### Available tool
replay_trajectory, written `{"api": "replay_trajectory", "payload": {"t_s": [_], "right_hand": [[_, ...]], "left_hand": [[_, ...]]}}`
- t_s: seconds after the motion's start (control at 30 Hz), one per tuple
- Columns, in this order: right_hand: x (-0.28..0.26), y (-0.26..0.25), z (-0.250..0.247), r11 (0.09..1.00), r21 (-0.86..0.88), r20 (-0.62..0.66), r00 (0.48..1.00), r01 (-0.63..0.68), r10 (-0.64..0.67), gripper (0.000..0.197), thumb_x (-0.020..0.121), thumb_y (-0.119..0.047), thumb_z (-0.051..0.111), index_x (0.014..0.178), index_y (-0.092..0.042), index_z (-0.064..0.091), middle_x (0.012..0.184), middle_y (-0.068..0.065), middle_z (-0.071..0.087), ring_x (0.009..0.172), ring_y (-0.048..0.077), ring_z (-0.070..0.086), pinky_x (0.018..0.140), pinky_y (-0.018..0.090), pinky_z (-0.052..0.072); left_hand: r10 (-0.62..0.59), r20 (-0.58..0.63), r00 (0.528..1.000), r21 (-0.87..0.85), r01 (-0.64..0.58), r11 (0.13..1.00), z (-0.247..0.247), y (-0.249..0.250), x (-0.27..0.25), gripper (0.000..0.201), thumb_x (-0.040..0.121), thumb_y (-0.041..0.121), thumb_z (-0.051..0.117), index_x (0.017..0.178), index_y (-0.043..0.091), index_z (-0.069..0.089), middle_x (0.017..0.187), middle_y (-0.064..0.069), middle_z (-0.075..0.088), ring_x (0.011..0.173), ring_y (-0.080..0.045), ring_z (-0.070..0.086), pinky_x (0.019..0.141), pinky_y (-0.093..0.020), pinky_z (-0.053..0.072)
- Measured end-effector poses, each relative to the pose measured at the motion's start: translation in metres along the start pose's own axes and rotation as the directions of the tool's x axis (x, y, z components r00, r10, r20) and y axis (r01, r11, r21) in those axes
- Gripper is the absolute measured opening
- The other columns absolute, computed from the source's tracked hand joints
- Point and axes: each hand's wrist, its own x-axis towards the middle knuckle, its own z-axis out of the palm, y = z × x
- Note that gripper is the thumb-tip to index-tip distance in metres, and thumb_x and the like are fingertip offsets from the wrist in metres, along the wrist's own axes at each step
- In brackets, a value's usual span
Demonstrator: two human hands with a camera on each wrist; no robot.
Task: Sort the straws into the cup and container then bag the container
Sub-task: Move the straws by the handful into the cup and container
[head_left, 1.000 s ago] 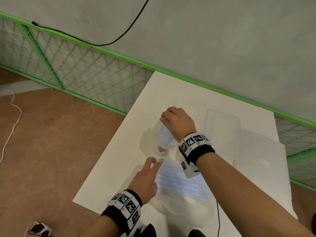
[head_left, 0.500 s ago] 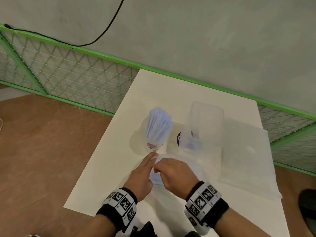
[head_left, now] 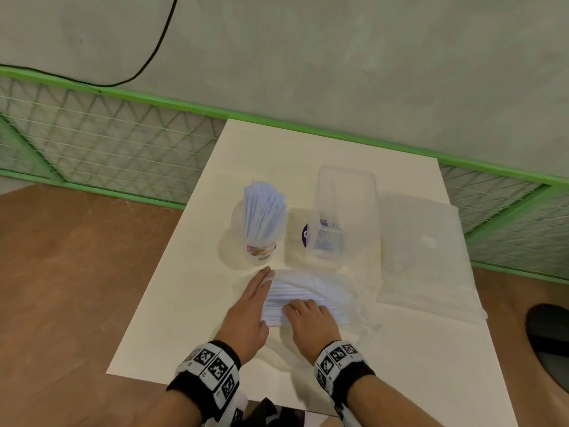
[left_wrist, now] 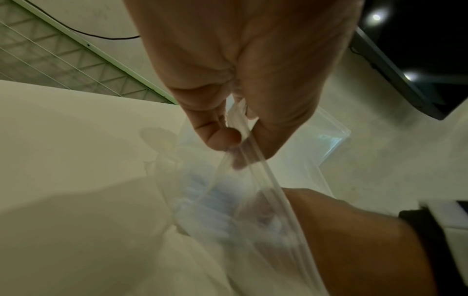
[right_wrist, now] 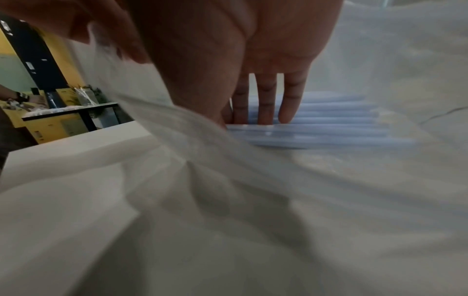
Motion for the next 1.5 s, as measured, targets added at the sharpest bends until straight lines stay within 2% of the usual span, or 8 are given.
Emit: {"api": "replay_trajectory", "payload": {"t_s": [0.17,0.33,0.5,0.7,0.93,1.2,1.4,1.5], "right_hand": [[0.003,-0.005,0.001,0.999,-0.046,-0.042,0.999,-0.026,0.024,0.048,0.059,-0.015,0.083,0.105,-0.019,0.070,0.101,0.000,0.070,0.083,0.025,0.068,0.063,0.039,0.057],[0.005,-0.004,0.003,0.996,-0.051,-0.022,0.997,-0.072,0.071,0.045,0.053,-0.016,0.085,0.096,-0.020,0.073,0.095,-0.002,0.071,0.080,0.023,0.069,0.062,0.037,0.057],[0.009,-0.006,-0.004,0.998,-0.058,0.056,0.998,-0.030,0.033,0.043,0.089,-0.007,0.051,0.131,-0.014,0.053,0.135,0.006,0.053,0.122,0.032,0.051,0.098,0.045,0.042],[0.014,-0.005,-0.004,0.997,-0.060,0.044,0.998,-0.050,0.052,0.050,0.093,-0.008,0.046,0.141,-0.017,0.038,0.143,0.006,0.048,0.130,0.031,0.043,0.107,0.043,0.034],[0.015,-0.005,-0.005,0.992,-0.119,0.107,0.992,-0.049,0.062,0.040,0.092,-0.011,0.044,0.132,-0.014,0.049,0.138,0.008,0.051,0.128,0.030,0.043,0.106,0.043,0.031],[0.005,-0.001,-0.009,0.988,-0.156,0.234,0.972,0.016,0.022,0.046,0.088,-0.042,0.053,0.124,-0.014,0.055,0.128,0.008,0.056,0.123,0.031,0.048,0.106,0.045,0.035],[-0.008,0.011,-0.021,0.986,0.150,0.165,0.985,-0.068,0.043,0.038,0.087,-0.040,0.047,0.120,-0.022,0.047,0.106,0.003,0.068,0.095,0.028,0.063,0.083,0.035,0.046],[-0.015,0.014,-0.037,0.894,0.425,0.104,0.988,-0.145,0.111,0.014,0.088,-0.040,0.054,0.092,-0.027,0.051,0.090,0.001,0.065,0.080,0.019,0.057,0.071,0.030,0.046]], "left_hand": [[-0.009,-0.025,1.000,0.006,0.009,1.000,-0.002,-0.002,-0.008,0.093,0.072,-0.008,0.049,0.150,0.034,0.019,0.157,0.026,0.004,0.135,0.001,0.032,0.101,-0.022,0.043],[-0.027,-0.021,0.999,-0.003,0.027,1.000,-0.004,-0.003,-0.011,0.094,0.071,-0.008,0.049,0.150,0.035,0.020,0.156,0.029,0.004,0.129,-0.002,0.041,0.090,-0.016,0.045],[-0.059,-0.011,0.998,-0.005,0.059,0.998,-0.003,-0.005,-0.014,0.095,0.073,-0.008,0.050,0.149,0.040,0.017,0.154,0.033,0.001,0.119,-0.005,0.050,0.077,-0.011,0.040],[-0.059,-0.014,0.998,0.000,0.059,0.998,-0.003,-0.006,-0.015,0.096,0.073,-0.009,0.049,0.150,0.038,0.016,0.155,0.031,0.001,0.126,-0.005,0.046,0.085,-0.009,0.037],[-0.060,-0.020,0.998,-0.007,0.060,0.998,-0.002,-0.004,-0.016,0.095,0.072,-0.010,0.048,0.150,0.036,0.018,0.156,0.030,0.003,0.123,-0.009,0.049,0.084,-0.007,0.035],[-0.059,0.000,0.998,-0.007,0.059,0.998,-0.002,-0.003,-0.017,0.095,0.074,-0.009,0.048,0.151,0.036,0.016,0.156,0.029,0.002,0.128,-0.006,0.045,0.080,0.002,0.029],[-0.068,-0.008,0.998,0.004,0.068,0.998,-0.003,-0.003,-0.018,0.093,0.074,-0.009,0.048,0.151,0.033,0.017,0.157,0.025,0.005,0.123,-0.015,0.050,0.085,-0.004,0.031],[-0.062,-0.012,0.998,0.007,0.062,0.998,-0.003,-0.004,-0.017,0.092,0.074,-0.009,0.049,0.151,0.032,0.019,0.157,0.026,0.006,0.120,-0.016,0.052,0.083,-0.003,0.031]]}}
